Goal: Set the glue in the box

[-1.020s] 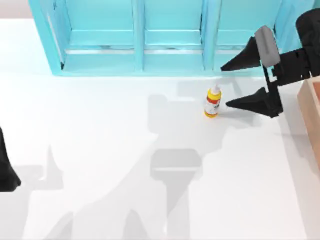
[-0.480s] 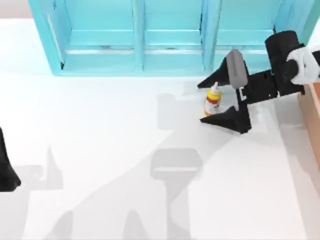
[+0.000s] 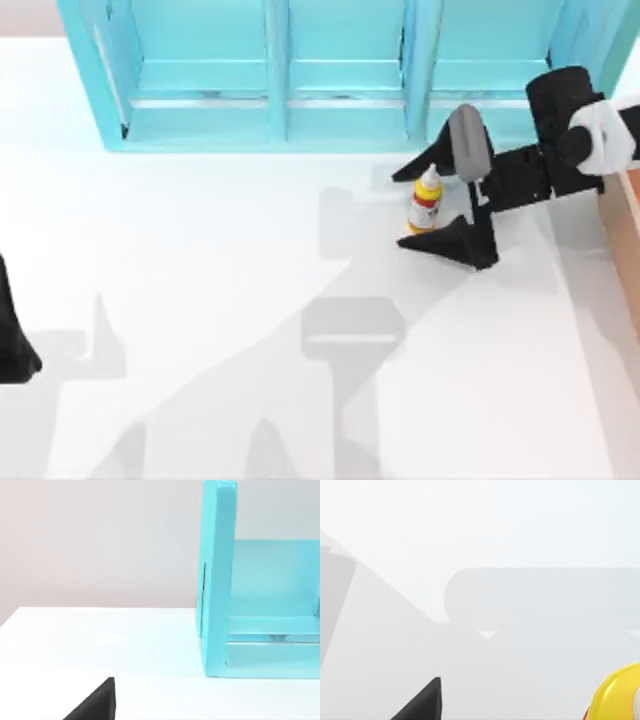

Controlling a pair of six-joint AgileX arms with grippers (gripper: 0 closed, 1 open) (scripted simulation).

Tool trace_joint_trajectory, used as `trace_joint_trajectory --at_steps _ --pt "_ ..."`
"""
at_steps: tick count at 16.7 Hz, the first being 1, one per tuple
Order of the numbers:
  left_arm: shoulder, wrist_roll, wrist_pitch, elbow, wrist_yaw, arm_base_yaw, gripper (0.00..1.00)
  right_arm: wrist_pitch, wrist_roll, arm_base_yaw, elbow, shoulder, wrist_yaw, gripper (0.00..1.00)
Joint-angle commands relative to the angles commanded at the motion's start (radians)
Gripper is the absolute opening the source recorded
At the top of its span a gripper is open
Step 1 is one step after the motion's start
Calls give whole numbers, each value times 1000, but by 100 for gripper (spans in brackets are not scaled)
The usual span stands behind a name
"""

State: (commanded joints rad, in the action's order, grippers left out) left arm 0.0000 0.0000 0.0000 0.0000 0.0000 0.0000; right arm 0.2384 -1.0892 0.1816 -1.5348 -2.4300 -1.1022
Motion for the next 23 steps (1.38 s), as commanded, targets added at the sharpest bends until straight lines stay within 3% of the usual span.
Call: trace_joint_trajectory --at_steps 11,23 --pt "0 0 0 0 0 0 100 0 0 0 0 0 0 2" --pt "0 0 0 0 0 0 100 21 17 3 0 17 -5 0"
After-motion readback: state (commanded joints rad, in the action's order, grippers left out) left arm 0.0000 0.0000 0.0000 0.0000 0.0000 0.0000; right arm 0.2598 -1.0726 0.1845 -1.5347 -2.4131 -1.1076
